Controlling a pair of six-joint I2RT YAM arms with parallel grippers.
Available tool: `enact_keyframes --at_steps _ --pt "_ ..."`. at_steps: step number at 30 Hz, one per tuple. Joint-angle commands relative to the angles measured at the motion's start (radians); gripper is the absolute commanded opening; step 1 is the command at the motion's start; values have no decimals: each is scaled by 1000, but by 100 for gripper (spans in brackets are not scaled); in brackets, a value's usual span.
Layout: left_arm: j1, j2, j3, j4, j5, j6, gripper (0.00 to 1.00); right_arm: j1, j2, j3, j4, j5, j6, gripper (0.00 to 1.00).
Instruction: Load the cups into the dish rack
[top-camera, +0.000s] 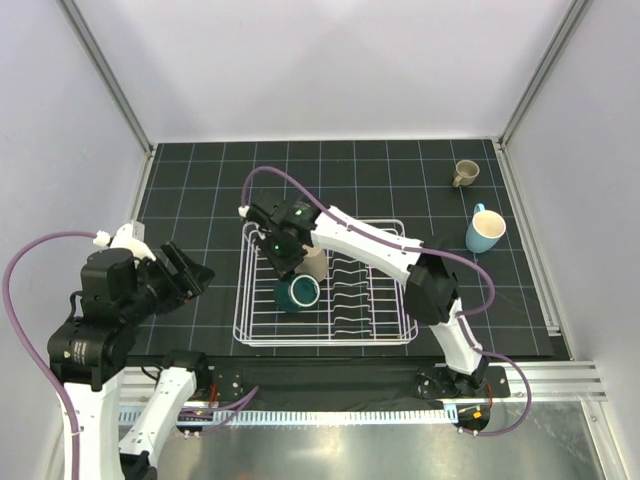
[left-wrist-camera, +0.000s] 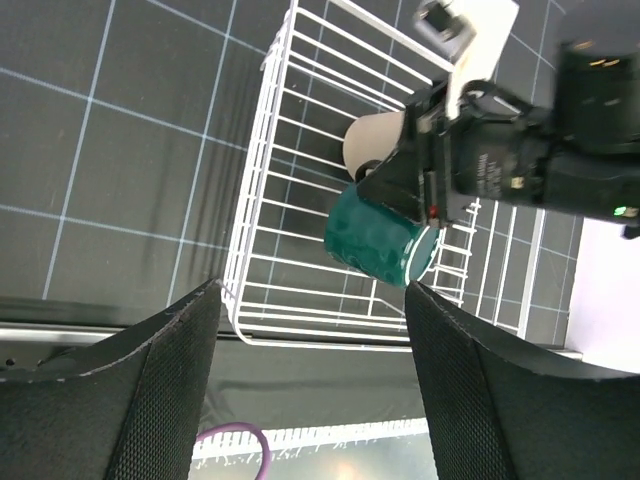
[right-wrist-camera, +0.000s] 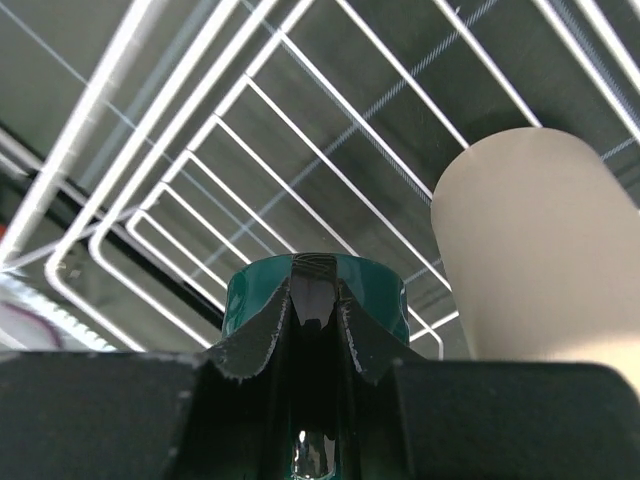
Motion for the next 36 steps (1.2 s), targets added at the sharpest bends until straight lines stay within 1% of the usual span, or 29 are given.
enact_keyframes --at_steps 1,4,11,17,22,24,25,28,29,30,31,34,35,36 --pt "2 9 31 -22 -24 -13 72 16 11 65 -45 55 -43 4" --pt "2 7 34 -28 -54 -14 72 37 31 44 -62 119 -42 4" --pt "2 -1 38 -18 -67 -17 72 53 65 -39 -99 176 -65 4" --pt "2 2 26 -23 -59 -25 72 63 78 -73 -116 185 -72 4" --pt "2 5 15 -28 -62 -30 72 71 105 -74 -120 159 -78 4" --pt "2 7 12 -29 -67 -31 72 74 111 -76 -117 161 -79 5" --pt "2 9 12 -29 -70 -33 72 74 111 -76 -116 162 -75 7" --pt "2 13 12 -41 -94 -37 72 74 115 -62 -113 159 -74 20" --pt "2 16 12 -45 -100 -39 72 74 114 -56 -111 159 -74 28" --pt "2 21 12 -51 -106 -39 72 74 114 -50 -114 161 -75 33" --pt "2 24 12 -54 -110 -42 72 74 112 -34 -116 161 -72 41" --pt "2 39 9 -63 -110 -45 74 74 106 1 -127 159 -75 52" --pt "2 45 6 -66 -110 -47 75 74 105 12 -131 155 -75 58" --pt "2 54 3 -69 -110 -47 75 74 102 21 -134 152 -77 60"
